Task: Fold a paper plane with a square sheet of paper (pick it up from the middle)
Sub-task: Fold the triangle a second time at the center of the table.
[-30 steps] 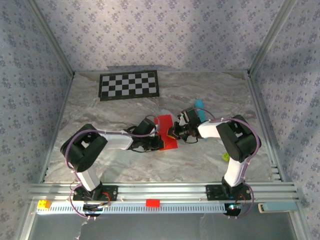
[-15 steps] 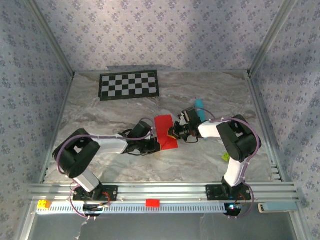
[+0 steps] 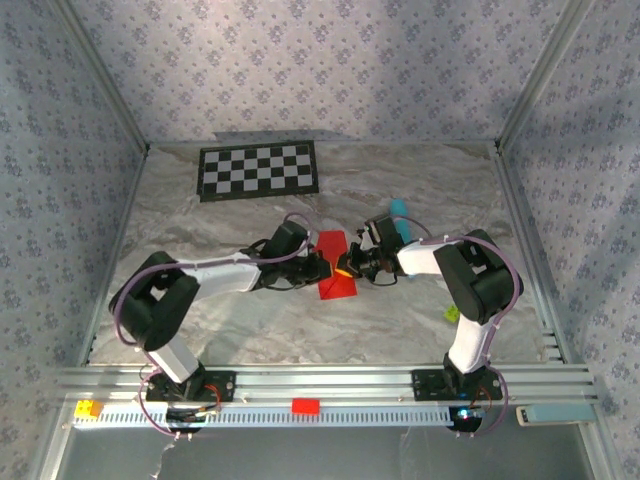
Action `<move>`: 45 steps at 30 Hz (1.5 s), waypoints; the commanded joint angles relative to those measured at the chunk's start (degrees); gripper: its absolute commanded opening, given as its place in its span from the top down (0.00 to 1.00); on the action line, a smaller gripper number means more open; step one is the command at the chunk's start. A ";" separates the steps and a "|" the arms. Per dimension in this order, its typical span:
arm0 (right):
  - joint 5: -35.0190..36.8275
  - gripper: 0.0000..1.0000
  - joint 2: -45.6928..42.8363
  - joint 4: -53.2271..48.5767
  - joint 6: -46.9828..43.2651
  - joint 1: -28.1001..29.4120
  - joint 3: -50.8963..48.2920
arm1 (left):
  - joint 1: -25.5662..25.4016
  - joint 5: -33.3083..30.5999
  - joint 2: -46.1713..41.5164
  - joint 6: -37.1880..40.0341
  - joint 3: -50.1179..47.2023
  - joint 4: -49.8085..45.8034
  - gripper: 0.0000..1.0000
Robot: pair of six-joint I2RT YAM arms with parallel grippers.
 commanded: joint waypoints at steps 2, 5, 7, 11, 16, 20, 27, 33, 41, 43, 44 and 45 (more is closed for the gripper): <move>4.30 1.00 1.24 -6.24 -0.83 -0.90 -1.68 | 0.00 1.25 3.53 0.73 1.34 0.29 0.98; 4.21 1.00 1.24 -6.19 -0.79 -0.90 -1.65 | -0.07 1.30 4.90 0.51 -0.38 0.78 0.98; 4.02 1.00 1.33 -6.39 -0.85 -0.87 -1.56 | -0.15 0.90 5.52 0.21 -1.89 1.15 0.99; 4.06 1.00 1.15 -7.07 -1.47 -0.95 -1.28 | -0.46 -1.09 5.26 1.13 -5.06 -0.88 1.00; 2.80 0.99 1.14 -6.52 -1.54 -1.22 -0.28 | -0.53 -3.30 4.67 3.05 -6.89 -4.22 1.00; 1.48 0.97 -1.80 -4.81 -2.17 -0.97 0.60 | -0.61 -4.17 4.76 3.69 -6.40 -5.55 1.00; -0.65 0.96 -4.85 -3.91 -4.32 2.47 2.27 | -0.82 -4.59 4.76 3.89 -5.98 -6.00 1.00; 1.58 0.97 -0.97 -2.09 -1.86 4.72 -0.33 | -0.91 -5.02 4.67 3.72 -5.85 -6.12 1.00; 3.61 0.98 0.10 -2.48 -1.62 0.62 -1.88 | -0.89 -5.34 4.65 4.49 -5.97 -7.01 1.00; 3.38 0.98 0.01 -2.40 -1.72 -0.60 -1.56 | -0.93 -5.27 4.76 4.44 -5.89 -7.05 1.00; 3.24 0.98 0.03 -2.51 -1.76 -1.42 -1.36 | -0.96 -5.25 4.85 4.44 -5.85 -6.93 1.00; 3.22 0.98 -0.08 -2.57 -1.76 -2.10 -1.11 | -0.96 -5.25 4.84 4.42 -5.85 -6.92 1.00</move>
